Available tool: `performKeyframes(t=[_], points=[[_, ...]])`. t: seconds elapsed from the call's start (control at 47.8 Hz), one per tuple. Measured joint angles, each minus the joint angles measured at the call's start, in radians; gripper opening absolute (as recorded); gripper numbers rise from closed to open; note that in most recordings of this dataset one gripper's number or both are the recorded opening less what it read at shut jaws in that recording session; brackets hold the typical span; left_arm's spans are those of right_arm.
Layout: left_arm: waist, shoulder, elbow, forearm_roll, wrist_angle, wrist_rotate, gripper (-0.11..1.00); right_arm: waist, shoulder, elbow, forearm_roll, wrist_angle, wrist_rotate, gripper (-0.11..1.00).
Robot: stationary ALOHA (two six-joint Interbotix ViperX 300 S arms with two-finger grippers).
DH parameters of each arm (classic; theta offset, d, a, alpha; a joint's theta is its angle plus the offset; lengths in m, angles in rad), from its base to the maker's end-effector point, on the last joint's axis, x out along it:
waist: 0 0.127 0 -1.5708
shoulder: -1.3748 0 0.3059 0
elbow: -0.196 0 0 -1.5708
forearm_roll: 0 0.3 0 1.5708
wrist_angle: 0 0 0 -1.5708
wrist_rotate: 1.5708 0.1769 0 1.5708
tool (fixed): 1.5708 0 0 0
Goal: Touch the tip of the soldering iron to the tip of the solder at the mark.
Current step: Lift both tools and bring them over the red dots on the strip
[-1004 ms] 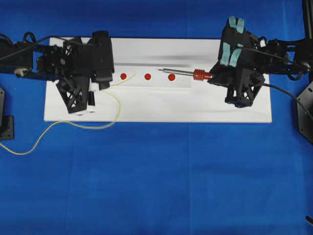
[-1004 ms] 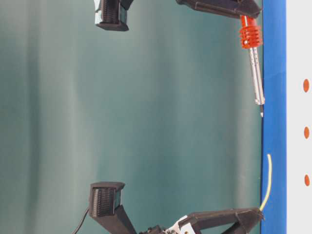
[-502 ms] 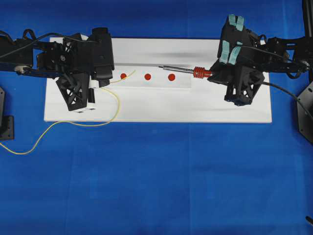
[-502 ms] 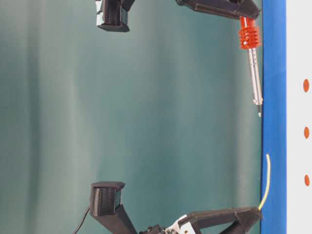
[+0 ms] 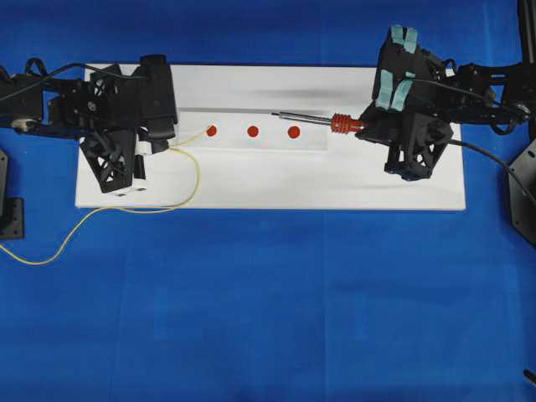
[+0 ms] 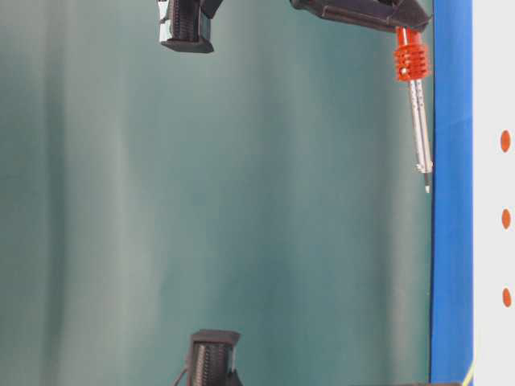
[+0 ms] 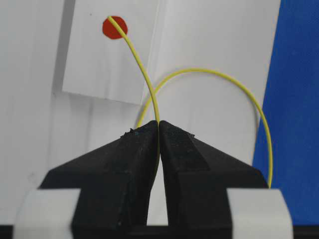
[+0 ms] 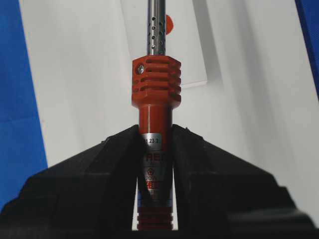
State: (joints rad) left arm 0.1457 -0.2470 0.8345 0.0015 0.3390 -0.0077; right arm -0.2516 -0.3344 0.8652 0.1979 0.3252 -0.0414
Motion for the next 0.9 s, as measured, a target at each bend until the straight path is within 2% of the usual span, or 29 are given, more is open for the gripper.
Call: performKeyframes(t=[0.335,0.899], points=[[0.0,0.021,0.026,-0.002,-0.034,-0.023,0.02,0.0,0.0,0.0,-0.005,-0.002,-0.002,0.06],[0.0,0.064,0.026,-0.002,-0.061,-0.025,0.02,-0.002,0.0,0.0,-0.021,-0.014,-0.002,0.06]])
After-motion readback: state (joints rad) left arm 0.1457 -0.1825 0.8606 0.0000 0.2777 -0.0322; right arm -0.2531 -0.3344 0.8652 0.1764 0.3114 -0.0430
